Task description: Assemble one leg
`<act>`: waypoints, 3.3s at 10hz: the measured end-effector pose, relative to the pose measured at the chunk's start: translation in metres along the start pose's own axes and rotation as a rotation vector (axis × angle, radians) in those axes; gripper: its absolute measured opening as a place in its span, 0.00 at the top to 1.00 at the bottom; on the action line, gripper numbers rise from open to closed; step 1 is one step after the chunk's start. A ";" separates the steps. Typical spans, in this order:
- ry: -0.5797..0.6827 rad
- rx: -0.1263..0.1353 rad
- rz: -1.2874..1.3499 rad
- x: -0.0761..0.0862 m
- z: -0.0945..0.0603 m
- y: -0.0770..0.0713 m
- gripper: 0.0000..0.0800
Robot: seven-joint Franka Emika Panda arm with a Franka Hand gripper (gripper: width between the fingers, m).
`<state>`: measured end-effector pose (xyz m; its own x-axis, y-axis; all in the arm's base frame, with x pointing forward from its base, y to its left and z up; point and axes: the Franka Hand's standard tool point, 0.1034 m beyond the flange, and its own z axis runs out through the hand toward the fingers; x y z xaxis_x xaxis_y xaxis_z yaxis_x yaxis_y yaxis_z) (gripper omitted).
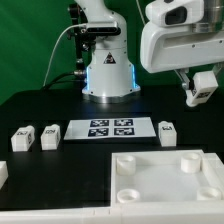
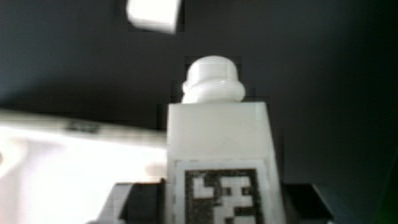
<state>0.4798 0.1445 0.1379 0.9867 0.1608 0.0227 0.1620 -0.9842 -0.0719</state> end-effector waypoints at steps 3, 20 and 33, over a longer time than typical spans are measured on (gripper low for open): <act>0.329 -0.026 -0.103 0.066 -0.018 0.047 0.64; 0.546 -0.016 -0.104 0.143 0.040 0.054 0.64; 0.585 -0.021 -0.080 0.130 0.075 0.055 0.64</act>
Offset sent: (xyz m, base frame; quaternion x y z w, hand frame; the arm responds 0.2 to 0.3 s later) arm 0.0888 -0.0176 0.0154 -0.0475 0.2890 -0.0723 0.9534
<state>0.6179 0.1171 0.0624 0.8005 0.1721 0.5742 0.2292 -0.9730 -0.0279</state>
